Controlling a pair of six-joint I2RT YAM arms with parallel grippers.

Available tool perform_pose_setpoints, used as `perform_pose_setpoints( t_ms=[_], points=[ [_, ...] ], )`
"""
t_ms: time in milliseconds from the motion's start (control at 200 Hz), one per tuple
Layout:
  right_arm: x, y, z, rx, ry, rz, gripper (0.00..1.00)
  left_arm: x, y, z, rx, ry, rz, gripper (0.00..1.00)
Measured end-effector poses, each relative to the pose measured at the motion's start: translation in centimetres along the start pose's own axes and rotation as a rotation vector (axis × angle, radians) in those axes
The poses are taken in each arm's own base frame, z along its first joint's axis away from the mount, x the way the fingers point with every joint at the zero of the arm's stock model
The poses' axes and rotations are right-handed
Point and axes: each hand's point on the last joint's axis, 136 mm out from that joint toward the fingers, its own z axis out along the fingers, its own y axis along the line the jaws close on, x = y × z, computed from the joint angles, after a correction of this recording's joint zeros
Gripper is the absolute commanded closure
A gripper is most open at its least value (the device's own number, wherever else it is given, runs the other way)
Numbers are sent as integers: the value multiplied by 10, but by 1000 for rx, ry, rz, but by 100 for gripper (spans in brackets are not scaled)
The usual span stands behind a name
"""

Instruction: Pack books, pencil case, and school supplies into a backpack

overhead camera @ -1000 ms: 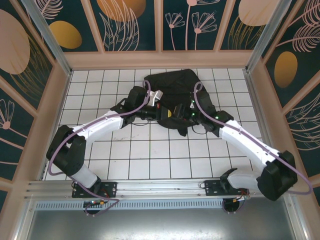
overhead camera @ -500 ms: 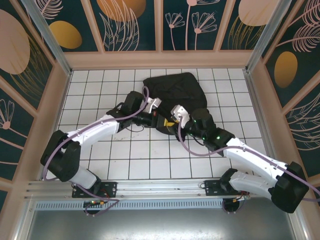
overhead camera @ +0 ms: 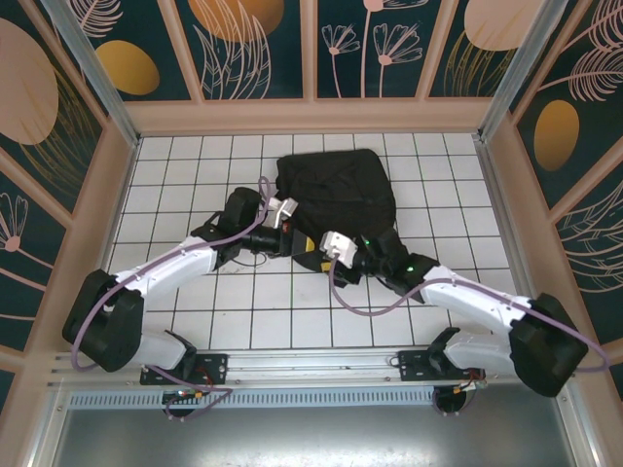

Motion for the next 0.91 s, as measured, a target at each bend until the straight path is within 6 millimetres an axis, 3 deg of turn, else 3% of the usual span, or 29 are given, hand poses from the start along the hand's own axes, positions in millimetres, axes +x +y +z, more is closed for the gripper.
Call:
perform_pose_setpoints(
  t_ms=[120,270,716,906],
  points=[
    [1,3,12,-12,1,-17,73,-1,1,0,11,-11,-39,100],
    [-7,-6,14,28,-31,-21,100,-6,-3,-1,28,-26,-67,100],
    [-5,2,16,56,12,-102,100,-23,6,9,34,-41,-231,100],
    [-3,8,11,66,45,-165,100,-33,16,0,31,-64,-324,100]
  ],
)
